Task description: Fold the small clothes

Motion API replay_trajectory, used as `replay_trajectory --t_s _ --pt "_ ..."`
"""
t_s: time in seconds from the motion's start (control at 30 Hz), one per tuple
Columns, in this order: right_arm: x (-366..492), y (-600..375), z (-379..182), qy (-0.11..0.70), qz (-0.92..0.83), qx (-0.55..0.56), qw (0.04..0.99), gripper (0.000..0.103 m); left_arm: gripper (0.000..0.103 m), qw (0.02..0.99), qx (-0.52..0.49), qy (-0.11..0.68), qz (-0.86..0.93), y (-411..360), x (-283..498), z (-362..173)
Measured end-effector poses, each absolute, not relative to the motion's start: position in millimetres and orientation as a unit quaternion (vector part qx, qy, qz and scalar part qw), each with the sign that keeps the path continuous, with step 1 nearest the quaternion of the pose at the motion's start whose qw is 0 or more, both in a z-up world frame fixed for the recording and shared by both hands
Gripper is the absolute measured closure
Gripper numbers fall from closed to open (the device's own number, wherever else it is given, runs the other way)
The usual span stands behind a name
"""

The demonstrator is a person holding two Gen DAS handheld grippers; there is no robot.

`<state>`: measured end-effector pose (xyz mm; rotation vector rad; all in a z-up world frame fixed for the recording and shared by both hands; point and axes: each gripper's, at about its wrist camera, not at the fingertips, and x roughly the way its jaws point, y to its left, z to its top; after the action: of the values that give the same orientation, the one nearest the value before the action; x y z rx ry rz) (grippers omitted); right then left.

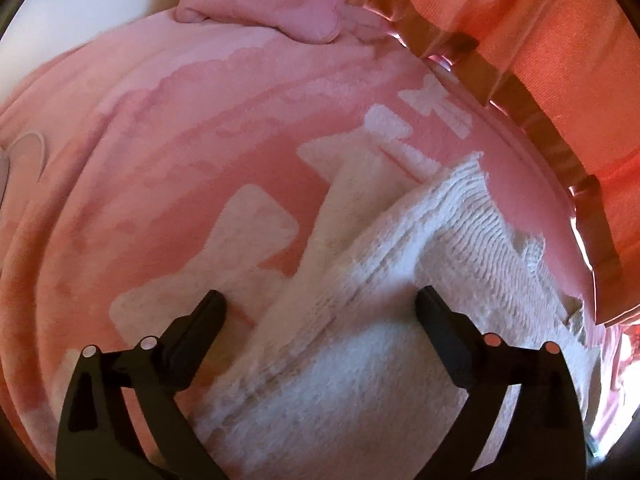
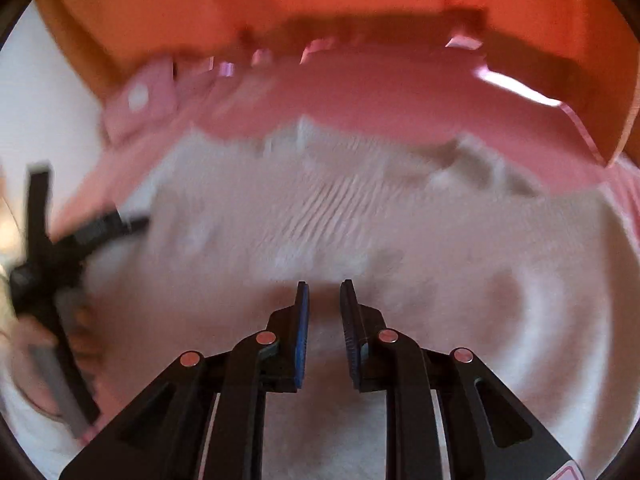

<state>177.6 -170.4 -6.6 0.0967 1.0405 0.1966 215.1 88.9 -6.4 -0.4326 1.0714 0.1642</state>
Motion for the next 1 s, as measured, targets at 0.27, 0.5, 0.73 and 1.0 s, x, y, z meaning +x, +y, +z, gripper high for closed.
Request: replay_trajectory --t_s 0.27,0.5,0.73,1.0 --pt "188.0 -181.5 -8.3 0.501 0.108 0.090 0.854 0.083 0.087 0.860 -0.200 0.469 -0.013 68.4 204.8 34.1" --pt "163.8 -251.5 35.7 0.445 0.083 0.222 0.864 0.074 0.088 0.903 -0.136 0.381 -0.143 -48.0 153.8 142.5" --pt "116.9 -371.6 45.3 0.382 -0.041 0.327 0.863 0.062 0.087 0.881 -0.064 0.422 -0.205 -201.7 137.2 111.4" --pt "104.2 -396.1 33.2 0.397 0.036 0.387 0.832 0.043 0.042 0.883 -0.041 0.401 -0.240 -223.7 90.2 107.1"
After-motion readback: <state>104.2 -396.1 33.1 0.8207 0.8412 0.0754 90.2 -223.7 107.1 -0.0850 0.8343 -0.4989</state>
